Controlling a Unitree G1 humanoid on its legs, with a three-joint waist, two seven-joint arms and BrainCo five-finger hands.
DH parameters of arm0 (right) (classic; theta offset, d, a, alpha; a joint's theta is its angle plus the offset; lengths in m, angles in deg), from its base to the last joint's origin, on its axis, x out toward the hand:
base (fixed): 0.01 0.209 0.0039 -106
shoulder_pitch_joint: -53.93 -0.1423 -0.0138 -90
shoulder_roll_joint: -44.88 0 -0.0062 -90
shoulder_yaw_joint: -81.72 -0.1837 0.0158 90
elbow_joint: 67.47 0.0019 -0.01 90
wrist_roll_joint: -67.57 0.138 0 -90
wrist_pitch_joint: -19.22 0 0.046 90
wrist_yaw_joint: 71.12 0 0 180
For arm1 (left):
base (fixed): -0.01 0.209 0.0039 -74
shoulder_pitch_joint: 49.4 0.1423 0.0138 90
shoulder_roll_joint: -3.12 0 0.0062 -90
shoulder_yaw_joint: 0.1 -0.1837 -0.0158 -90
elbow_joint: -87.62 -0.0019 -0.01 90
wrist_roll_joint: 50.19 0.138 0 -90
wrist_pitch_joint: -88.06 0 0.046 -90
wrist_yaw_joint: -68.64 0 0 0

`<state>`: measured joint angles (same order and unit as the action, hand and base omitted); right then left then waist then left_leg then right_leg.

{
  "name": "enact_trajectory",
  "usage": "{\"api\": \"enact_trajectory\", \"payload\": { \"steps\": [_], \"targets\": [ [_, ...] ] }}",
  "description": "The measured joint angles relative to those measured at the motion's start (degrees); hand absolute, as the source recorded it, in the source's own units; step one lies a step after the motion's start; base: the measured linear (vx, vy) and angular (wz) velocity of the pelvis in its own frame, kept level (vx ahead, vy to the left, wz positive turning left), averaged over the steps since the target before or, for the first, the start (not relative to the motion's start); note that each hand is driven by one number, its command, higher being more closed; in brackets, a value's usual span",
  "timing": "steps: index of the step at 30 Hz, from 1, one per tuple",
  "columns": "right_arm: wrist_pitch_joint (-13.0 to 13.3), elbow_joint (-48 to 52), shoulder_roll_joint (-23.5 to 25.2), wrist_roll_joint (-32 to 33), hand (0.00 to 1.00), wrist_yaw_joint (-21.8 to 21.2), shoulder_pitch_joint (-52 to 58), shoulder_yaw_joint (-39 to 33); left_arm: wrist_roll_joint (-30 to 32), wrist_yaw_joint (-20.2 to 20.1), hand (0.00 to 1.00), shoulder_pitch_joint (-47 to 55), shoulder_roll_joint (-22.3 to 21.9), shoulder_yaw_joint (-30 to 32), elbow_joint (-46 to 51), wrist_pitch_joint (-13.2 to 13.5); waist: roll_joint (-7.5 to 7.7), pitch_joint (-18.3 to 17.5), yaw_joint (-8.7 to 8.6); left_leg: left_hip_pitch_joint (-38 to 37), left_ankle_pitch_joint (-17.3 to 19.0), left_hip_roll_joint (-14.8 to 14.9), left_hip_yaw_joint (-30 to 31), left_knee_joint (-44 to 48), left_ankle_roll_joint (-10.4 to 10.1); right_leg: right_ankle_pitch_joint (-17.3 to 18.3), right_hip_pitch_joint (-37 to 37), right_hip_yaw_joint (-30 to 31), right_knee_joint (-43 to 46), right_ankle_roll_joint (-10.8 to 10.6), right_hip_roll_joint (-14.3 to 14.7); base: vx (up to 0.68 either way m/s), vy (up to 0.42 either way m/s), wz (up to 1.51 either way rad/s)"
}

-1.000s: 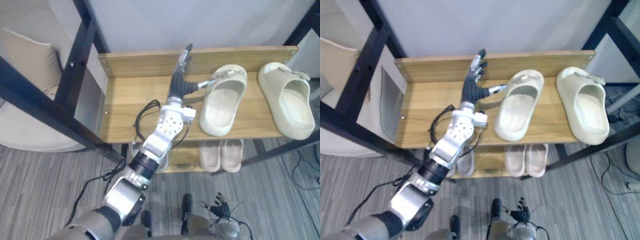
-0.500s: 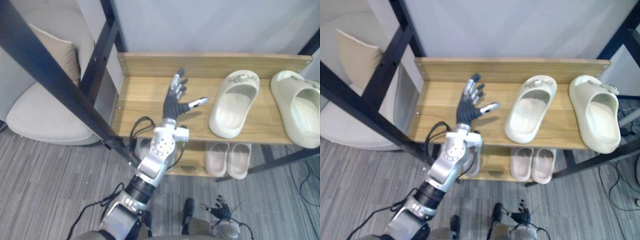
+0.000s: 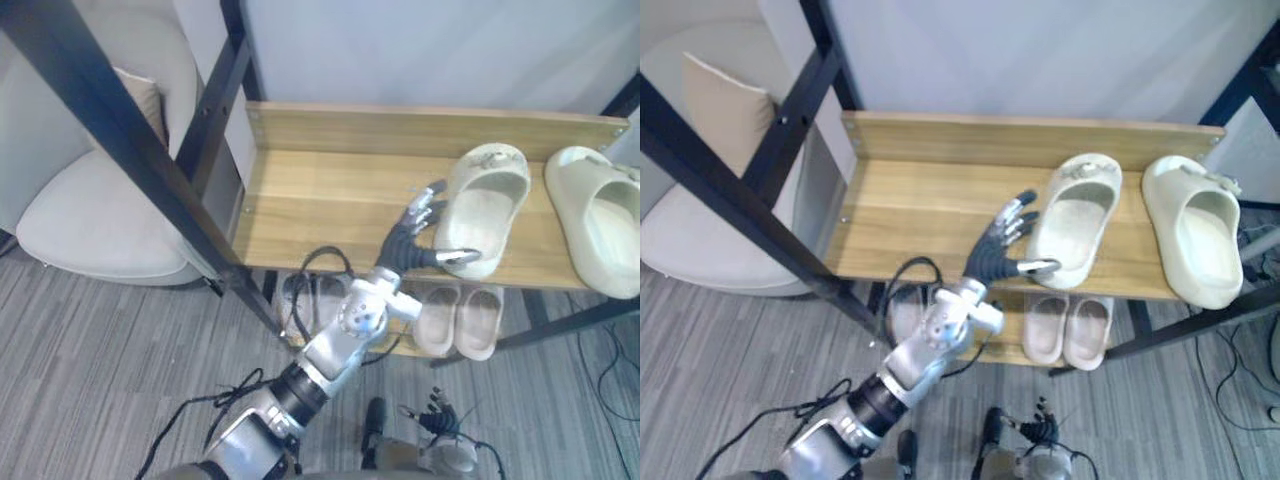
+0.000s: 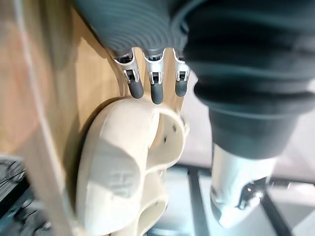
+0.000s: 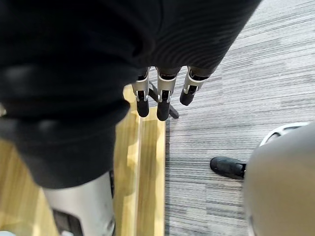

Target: Organize the slippers on the shoe rack

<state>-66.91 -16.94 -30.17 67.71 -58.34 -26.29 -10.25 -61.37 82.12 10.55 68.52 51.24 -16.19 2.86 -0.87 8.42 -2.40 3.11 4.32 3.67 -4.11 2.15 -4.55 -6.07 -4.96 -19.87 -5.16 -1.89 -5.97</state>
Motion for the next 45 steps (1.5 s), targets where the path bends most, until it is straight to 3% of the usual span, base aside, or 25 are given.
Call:
{"api": "enact_trajectory", "payload": {
  "steps": [6, 15, 33, 45],
  "targets": [
    [0.0, -0.3, 1.1, 0.0, 0.00, 0.7, -1.1, 0.2, 1.2, -0.2, 0.00, -0.6, -0.4, -5.2, -3.3, 2.5, 0.32, -0.2, -0.71, -0.1, 0.3, 0.2, -0.4, 0.0, -0.3, 0.1, -0.3, 1.0, 0.0, -0.1, 0.3, 0.01, 0.002, -0.05],
    [0.0, -0.4, 1.1, 0.0, 0.00, 0.9, -1.8, 0.2, 3.3, 0.1, 0.00, -1.1, -0.1, -5.2, -6.9, 4.8, 1.96, -1.4, -1.22, -0.3, 0.8, 0.9, -2.0, 0.0, -0.8, 0.3, -1.2, 2.6, 0.0, -0.1, 1.0, 0.02, -0.007, -0.10],
    [-0.7, -5.6, 3.5, 0.0, 0.00, 0.8, -7.5, -4.6, 3.2, 0.1, 0.00, -6.4, 1.6, 4.2, -12.7, 4.7, 2.27, -1.1, -2.84, -2.8, 0.5, 1.2, -1.7, -2.1, -1.0, -0.2, 0.6, 1.6, -0.5, 0.4, 1.6, 0.01, -0.001, 0.00],
    [-0.8, -5.1, 3.4, 0.0, 0.00, 0.8, -6.4, -3.4, 3.2, 1.3, 0.00, -7.8, 1.7, 2.9, -12.9, 5.5, 2.39, -1.1, -2.20, -0.9, 0.6, 1.3, -2.3, -1.0, -0.9, 0.1, -1.1, 2.8, 0.0, 0.3, 1.5, 0.01, 0.001, -0.02]
  ]
}}
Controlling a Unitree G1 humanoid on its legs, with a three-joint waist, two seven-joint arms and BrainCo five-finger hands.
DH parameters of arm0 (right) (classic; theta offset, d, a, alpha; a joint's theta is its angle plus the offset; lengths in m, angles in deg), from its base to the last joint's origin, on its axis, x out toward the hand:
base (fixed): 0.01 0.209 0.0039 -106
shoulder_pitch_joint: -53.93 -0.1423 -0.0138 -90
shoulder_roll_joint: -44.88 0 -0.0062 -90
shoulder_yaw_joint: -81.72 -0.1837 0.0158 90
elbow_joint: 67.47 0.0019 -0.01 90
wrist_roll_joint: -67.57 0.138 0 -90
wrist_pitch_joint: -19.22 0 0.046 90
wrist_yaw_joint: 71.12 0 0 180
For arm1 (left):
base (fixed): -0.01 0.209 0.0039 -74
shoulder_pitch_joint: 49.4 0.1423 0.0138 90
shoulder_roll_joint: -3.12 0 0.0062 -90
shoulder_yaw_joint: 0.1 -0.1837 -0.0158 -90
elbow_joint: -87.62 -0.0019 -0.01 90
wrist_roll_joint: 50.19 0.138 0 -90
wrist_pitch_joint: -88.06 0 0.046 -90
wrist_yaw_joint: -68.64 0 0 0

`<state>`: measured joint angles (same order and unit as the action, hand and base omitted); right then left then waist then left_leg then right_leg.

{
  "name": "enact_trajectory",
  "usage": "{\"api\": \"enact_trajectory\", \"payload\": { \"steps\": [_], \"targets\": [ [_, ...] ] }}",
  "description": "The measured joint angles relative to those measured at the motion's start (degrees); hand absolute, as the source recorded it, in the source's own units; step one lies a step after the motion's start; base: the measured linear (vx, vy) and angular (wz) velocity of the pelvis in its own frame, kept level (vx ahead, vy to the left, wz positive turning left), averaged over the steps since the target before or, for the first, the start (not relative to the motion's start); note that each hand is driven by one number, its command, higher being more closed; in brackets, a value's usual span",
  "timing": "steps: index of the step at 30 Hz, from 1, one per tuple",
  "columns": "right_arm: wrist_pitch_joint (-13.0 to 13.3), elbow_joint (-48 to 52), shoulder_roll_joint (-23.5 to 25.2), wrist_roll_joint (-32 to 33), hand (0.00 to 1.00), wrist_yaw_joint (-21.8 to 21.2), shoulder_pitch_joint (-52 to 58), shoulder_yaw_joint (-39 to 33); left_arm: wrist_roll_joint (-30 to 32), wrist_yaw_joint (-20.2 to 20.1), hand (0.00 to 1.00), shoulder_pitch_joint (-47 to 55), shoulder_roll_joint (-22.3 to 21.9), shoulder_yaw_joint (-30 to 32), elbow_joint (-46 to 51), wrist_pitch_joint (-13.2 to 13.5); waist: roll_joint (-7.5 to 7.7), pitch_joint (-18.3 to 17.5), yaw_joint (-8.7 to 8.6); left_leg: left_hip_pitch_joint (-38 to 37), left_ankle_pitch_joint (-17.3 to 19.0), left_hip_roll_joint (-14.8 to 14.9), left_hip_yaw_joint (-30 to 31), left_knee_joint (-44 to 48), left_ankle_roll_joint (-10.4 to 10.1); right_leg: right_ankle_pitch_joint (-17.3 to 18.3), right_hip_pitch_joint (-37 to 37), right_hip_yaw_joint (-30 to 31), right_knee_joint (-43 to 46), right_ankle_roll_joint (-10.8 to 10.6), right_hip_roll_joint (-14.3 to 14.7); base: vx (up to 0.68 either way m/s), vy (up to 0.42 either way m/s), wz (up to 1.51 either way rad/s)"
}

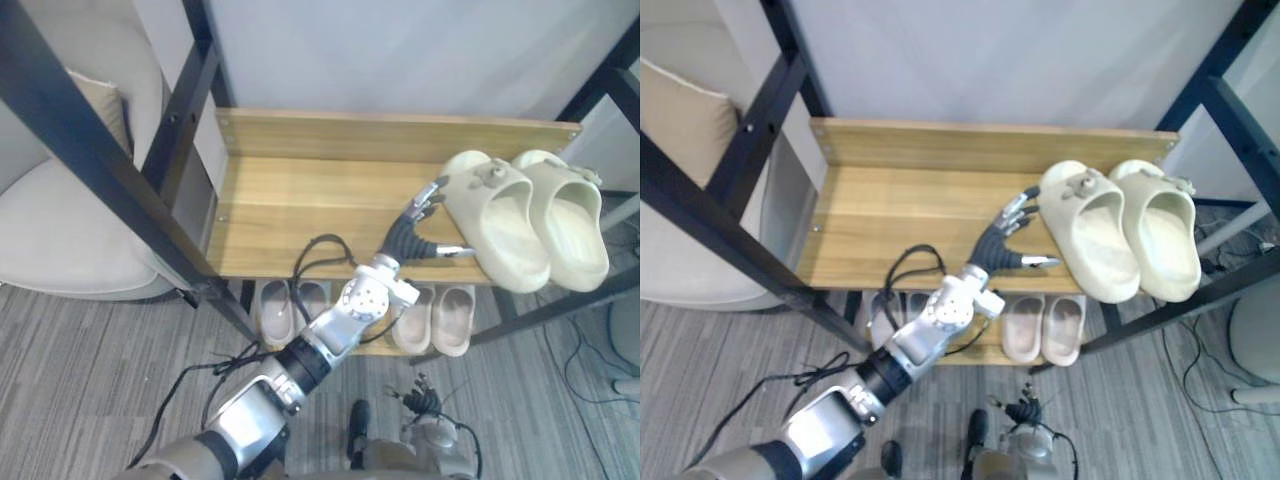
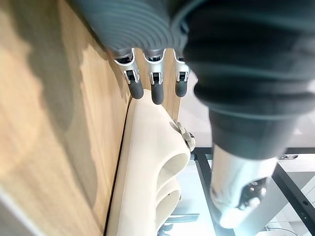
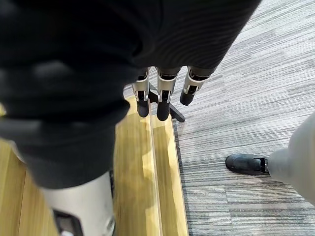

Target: Organize the slippers on the shoe rack

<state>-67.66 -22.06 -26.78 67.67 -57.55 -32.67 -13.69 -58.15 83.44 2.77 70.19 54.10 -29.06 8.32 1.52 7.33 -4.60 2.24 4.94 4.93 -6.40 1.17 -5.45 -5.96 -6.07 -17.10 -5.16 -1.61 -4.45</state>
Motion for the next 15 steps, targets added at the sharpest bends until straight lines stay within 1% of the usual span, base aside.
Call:
{"api": "enact_trajectory", "payload": {
  "steps": [1, 6, 7, 8, 11, 13, 15],
  "targets": [
    [0.0, 0.1, 0.0, 0.0, 0.00, 0.0, 0.6, 0.0, 0.0, 0.1, 0.00, -0.2, 0.0, 0.0, -0.5, 0.1, 0.05, 0.0, 0.52, -0.3, 0.4, 0.1, -1.0, 0.2, 0.1, 0.2, -0.1, 0.6, 0.0, -0.3, 0.1, -0.01, 0.002, -0.19],
    [-0.3, 0.9, -0.1, 0.0, 0.00, 0.0, 1.5, 0.0, 0.1, 0.2, 0.00, -0.8, 0.0, -0.5, -1.1, 0.4, 0.22, 0.1, 0.80, 0.1, 1.1, 0.1, -1.8, 1.2, 0.2, 0.2, -0.4, 1.5, 0.0, -0.3, 0.1, 0.01, 0.007, -0.12],
    [-0.3, 1.0, -0.1, 0.0, 0.00, 0.0, 1.6, 0.0, 0.1, 0.2, 0.00, -1.3, 0.1, -1.3, -1.1, 0.4, 0.32, 0.1, 1.07, 0.5, 1.3, 0.1, -2.4, 1.4, 0.3, 0.2, -1.1, 2.0, 0.5, -0.4, 0.1, 0.01, 0.008, -0.18],
    [-0.3, 1.0, -0.1, 0.0, 0.00, 0.0, 1.1, 0.0, 0.1, 0.2, 0.00, -2.0, 0.1, -1.9, -1.1, 0.4, 0.42, 0.2, 1.10, 0.9, 1.4, 0.1, -2.5, 1.6, 0.3, 0.8, -2.5, 2.3, 2.1, -0.5, -0.1, 0.01, 0.009, -0.18],
    [-0.3, 1.1, 0.0, 0.0, 0.00, 0.0, 1.1, 0.0, 0.3, 0.3, 0.00, -2.2, 0.1, -3.0, -1.1, 0.4, 0.62, 0.3, 0.86, 0.7, 1.5, 0.1, -2.7, 1.6, 0.4, 1.3, -3.0, 2.7, 3.3, -0.1, -0.2, 0.03, 0.005, -0.07],
    [-0.3, 1.1, 0.0, 0.0, 0.00, 0.0, 1.1, -0.1, 0.7, 0.6, 0.00, -2.4, 0.1, -3.7, -1.1, 0.4, 0.81, 0.4, 0.89, 0.7, 1.5, 0.1, -2.8, 1.5, 0.4, 1.5, -3.3, 2.9, 3.8, -0.3, -0.2, 0.01, 0.002, -0.02],
    [-0.3, 1.2, 0.0, 0.0, 0.00, 0.0, 0.6, -0.1, 1.2, 1.3, 0.00, -2.6, 0.1, -3.7, -1.0, 0.4, 1.12, 0.5, 1.09, 0.6, 1.6, 0.0, -4.0, 1.3, 0.5, 1.6, -4.2, 3.9, 4.7, -0.3, -0.3, 0.01, 0.009, -0.19]
  ]
}}
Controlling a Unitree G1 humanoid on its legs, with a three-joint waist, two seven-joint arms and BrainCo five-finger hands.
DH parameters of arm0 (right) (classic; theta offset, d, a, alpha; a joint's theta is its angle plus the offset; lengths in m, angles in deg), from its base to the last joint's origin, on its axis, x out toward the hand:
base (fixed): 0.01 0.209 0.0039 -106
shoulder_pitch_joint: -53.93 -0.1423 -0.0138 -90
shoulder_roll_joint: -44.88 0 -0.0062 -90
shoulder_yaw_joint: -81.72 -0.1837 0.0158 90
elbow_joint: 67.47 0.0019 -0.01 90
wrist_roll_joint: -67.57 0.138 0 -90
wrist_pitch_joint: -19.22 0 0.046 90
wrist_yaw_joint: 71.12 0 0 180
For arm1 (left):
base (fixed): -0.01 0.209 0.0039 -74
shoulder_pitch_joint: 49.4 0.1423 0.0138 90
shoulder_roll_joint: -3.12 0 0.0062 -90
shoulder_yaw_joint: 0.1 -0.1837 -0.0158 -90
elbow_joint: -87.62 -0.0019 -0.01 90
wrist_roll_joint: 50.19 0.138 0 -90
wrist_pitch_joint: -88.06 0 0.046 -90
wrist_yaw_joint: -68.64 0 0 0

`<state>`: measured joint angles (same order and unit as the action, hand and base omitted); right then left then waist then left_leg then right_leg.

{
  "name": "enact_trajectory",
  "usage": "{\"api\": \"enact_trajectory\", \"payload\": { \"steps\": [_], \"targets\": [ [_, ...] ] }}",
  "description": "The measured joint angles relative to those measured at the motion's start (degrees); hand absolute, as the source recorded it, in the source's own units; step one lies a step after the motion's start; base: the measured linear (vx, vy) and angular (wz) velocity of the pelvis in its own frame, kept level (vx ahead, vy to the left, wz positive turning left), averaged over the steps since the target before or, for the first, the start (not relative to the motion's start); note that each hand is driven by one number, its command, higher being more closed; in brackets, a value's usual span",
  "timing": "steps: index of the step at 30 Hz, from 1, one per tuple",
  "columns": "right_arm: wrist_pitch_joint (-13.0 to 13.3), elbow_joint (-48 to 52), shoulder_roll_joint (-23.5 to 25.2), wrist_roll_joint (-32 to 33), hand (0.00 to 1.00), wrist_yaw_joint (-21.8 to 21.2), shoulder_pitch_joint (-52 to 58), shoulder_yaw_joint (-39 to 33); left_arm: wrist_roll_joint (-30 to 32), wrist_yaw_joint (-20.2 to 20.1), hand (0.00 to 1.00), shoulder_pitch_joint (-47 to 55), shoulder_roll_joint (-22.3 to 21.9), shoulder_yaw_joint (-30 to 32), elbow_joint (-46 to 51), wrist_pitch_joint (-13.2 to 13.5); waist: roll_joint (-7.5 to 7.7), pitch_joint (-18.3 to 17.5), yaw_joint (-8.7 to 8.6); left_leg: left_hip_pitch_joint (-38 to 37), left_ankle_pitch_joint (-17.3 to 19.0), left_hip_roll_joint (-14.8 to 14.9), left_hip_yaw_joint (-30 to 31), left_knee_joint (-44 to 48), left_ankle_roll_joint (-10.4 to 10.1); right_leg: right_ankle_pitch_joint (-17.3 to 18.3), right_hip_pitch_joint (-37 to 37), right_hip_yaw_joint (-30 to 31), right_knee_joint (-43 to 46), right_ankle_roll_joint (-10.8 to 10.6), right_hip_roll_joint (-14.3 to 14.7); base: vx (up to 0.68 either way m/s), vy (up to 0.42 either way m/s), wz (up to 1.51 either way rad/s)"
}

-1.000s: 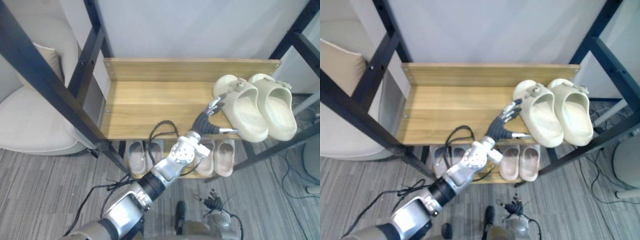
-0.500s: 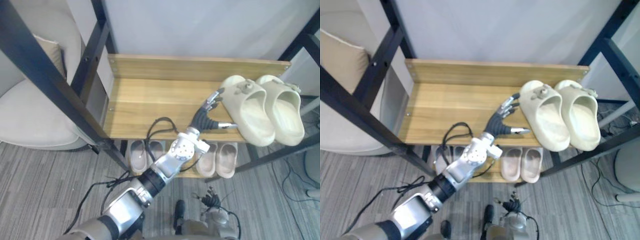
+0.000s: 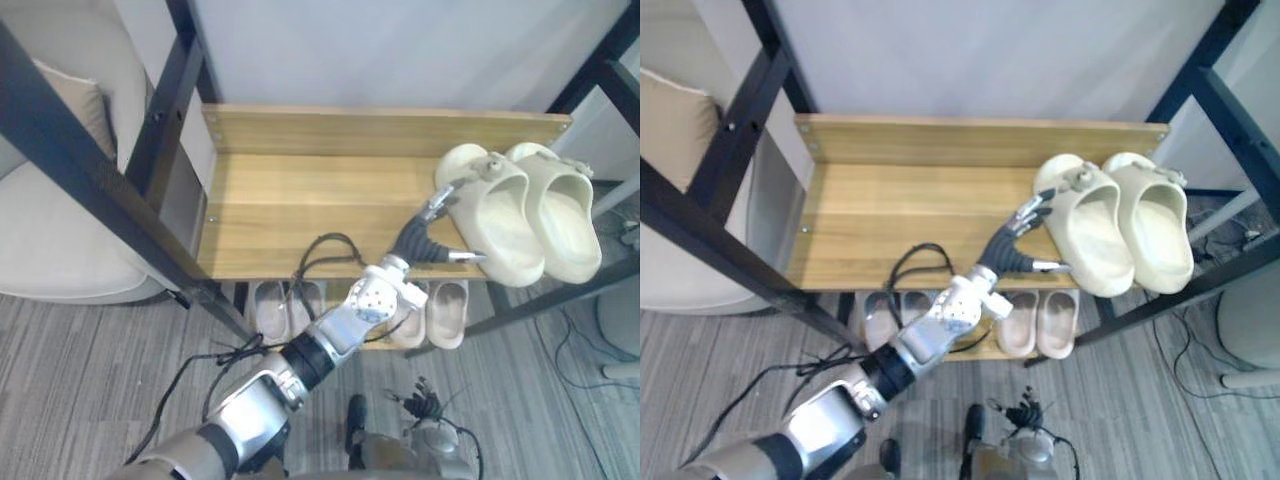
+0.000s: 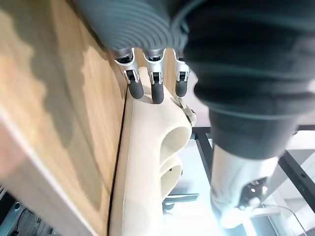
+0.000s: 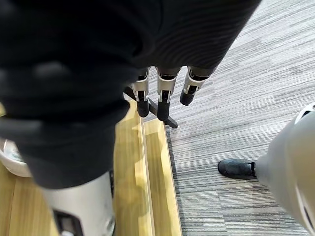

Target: Organize the slippers on the shoe rack

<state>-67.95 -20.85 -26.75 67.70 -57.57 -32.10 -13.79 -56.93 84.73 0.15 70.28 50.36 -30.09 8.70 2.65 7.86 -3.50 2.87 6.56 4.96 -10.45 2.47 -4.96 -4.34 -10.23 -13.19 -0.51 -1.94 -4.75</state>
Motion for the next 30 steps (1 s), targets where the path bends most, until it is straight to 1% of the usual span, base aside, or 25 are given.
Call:
{"api": "enact_trajectory", "payload": {
  "steps": [7, 13, 19, 22, 25, 28, 30],
  "targets": [
    [0.0, 0.0, 0.4, 0.0, 0.00, 0.0, 0.0, -1.1, 0.0, 0.2, 0.00, -0.1, 0.0, 0.1, -0.2, 0.0, 0.08, 0.1, -0.05, -0.9, 0.6, -0.2, -2.1, 0.0, 0.1, 0.0, -0.3, 2.0, 0.1, -0.2, 0.0, 0.01, 0.008, -0.17],
    [0.0, 0.0, 1.1, 0.0, 0.00, 0.0, -0.1, -1.8, -0.1, 1.1, 0.00, -0.4, 0.0, 0.3, -0.2, 0.0, 0.11, 0.0, 0.02, -0.9, 0.7, -0.5, -3.2, 0.0, 0.2, -0.7, -0.6, 2.9, -0.4, -0.3, -0.1, 0.00, 0.003, -0.08],
    [0.0, 0.0, 1.6, 0.0, 0.00, -0.1, 0.0, -3.4, -0.2, 1.1, 0.00, -0.7, 0.1, 1.0, -0.6, 0.0, 0.14, 0.1, -0.09, -0.9, 0.7, -0.7, -3.0, 0.1, 0.3, -1.3, -0.1, 2.8, -1.4, -0.4, -0.2, 0.00, -0.003, -0.01],
    [0.0, 0.0, 1.6, 0.0, 0.00, -0.1, -0.1, -3.3, -1.4, 0.8, 0.00, -0.7, 0.1, 1.5, -0.5, -0.4, 0.13, 0.0, -0.26, -0.9, 0.6, -0.6, -2.5, 0.2, 0.3, -1.6, 0.4, 2.3, -1.8, -0.3, -0.3, 0.00, -0.011, 0.07],
    [-0.1, -0.2, 1.6, 0.0, 0.00, -0.1, -0.1, -3.3, -2.5, -0.1, 0.00, -0.7, 0.1, 2.1, 0.3, -1.4, 0.09, 0.0, -0.47, -0.9, 0.5, -0.7, -1.6, 0.3, 0.5, -1.6, 0.8, 1.4, -1.8, -0.3, -0.4, 0.00, -0.009, 0.14],
    [-0.2, -0.3, 1.6, 0.0, 0.00, -0.1, 0.0, -3.2, -3.7, -0.8, 0.00, -0.7, 0.1, 3.0, 1.7, -3.8, 0.02, 0.0, -0.69, -0.9, 0.2, -0.7, -0.1, 0.3, 0.6, -1.6, 1.7, -0.1, -1.9, -0.3, -0.6, -0.01, -0.009, 0.23],
    [-0.2, -0.4, 1.6, 0.0, 0.00, -0.2, 0.0, -3.1, -4.7, -1.4, 0.00, -0.6, 0.2, 4.1, 2.4, -4.9, -0.02, 0.0, -0.53, -0.8, -0.1, -0.7, 0.7, 0.3, 0.6, -1.5, 2.1, -0.9, -1.9, -0.3, -0.7, -0.01, -0.013, 0.24]
  ]
}}
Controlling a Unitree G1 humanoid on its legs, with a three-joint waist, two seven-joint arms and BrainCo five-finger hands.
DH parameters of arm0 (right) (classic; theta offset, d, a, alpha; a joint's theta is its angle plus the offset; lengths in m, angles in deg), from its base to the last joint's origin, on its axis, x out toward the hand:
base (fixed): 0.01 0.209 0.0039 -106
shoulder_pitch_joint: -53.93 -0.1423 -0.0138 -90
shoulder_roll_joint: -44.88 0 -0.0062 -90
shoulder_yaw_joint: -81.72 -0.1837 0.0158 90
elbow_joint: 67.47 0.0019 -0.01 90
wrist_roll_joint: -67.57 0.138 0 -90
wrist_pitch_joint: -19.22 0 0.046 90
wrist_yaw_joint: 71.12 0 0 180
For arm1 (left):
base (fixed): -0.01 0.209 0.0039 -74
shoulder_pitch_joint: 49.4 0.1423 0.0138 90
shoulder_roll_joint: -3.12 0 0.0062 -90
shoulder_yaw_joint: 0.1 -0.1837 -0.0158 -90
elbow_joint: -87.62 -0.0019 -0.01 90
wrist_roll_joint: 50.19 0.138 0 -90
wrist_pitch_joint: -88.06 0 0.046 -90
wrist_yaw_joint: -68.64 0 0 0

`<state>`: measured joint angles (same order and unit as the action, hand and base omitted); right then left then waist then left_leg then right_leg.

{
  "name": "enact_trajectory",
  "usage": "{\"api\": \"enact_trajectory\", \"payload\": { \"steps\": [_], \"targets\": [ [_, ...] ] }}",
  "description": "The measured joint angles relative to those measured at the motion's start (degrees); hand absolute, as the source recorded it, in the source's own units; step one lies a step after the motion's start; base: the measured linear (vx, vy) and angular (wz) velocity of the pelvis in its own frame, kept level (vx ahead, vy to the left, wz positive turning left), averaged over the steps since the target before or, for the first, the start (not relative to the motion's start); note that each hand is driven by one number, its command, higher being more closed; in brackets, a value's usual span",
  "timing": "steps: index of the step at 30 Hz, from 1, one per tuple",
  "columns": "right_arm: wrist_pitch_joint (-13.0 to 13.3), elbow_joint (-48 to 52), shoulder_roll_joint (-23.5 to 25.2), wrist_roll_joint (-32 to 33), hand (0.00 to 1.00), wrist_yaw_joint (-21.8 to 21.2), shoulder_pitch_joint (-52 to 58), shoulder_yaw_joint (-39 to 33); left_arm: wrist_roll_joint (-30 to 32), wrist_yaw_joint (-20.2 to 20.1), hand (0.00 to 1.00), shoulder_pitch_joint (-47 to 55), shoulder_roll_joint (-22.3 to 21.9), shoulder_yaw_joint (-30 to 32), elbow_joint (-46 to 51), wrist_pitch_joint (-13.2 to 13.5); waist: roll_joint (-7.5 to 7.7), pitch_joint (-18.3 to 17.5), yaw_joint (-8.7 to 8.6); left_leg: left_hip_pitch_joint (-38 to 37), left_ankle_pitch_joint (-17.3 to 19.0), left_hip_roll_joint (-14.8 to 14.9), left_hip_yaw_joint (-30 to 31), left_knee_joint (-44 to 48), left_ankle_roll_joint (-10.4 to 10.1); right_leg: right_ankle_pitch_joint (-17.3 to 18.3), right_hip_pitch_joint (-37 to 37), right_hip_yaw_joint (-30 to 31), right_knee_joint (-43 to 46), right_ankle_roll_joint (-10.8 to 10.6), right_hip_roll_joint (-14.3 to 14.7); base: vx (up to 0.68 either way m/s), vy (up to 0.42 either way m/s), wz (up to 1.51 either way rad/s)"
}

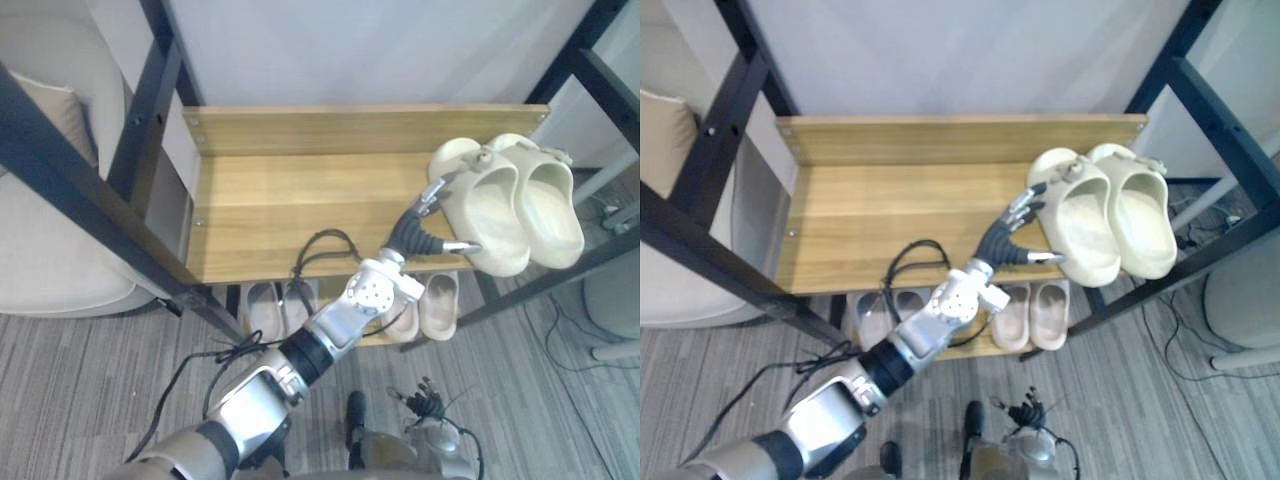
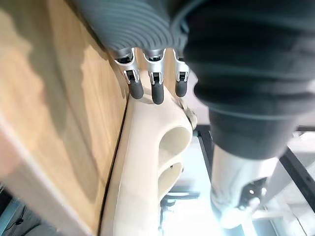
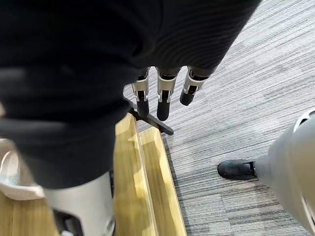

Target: Organize the slippers on the shoe rack

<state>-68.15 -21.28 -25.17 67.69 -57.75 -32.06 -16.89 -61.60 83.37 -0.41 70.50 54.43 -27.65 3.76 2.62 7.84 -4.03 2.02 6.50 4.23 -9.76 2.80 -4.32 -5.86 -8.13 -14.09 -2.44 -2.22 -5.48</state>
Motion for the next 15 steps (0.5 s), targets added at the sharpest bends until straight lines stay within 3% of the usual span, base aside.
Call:
{"api": "enact_trajectory", "payload": {
  "steps": [6, 15],
  "targets": [
    [-0.2, -2.0, -0.1, 0.0, 0.00, -0.9, 0.5, 1.2, -1.2, -1.4, 0.00, 4.2, 0.2, 5.4, 6.6, -0.5, -0.77, -0.5, 0.82, 0.9, -0.8, -0.2, 3.2, 0.0, 0.0, 0.4, 0.9, -3.2, 0.0, -0.1, -0.5, 0.00, -0.009, 0.29],
    [-0.4, -7.5, -1.4, -0.1, 0.00, -1.7, -0.3, 5.0, -3.7, -5.5, 0.00, 13.9, 3.5, 2.6, 19.4, -0.3, -1.74, -3.4, 2.92, 0.2, -2.0, -1.2, 8.5, -0.7, -0.1, 0.9, 5.0, -7.4, -2.2, -0.3, -1.0, 0.02, 0.007, 0.28]
  ]
}}
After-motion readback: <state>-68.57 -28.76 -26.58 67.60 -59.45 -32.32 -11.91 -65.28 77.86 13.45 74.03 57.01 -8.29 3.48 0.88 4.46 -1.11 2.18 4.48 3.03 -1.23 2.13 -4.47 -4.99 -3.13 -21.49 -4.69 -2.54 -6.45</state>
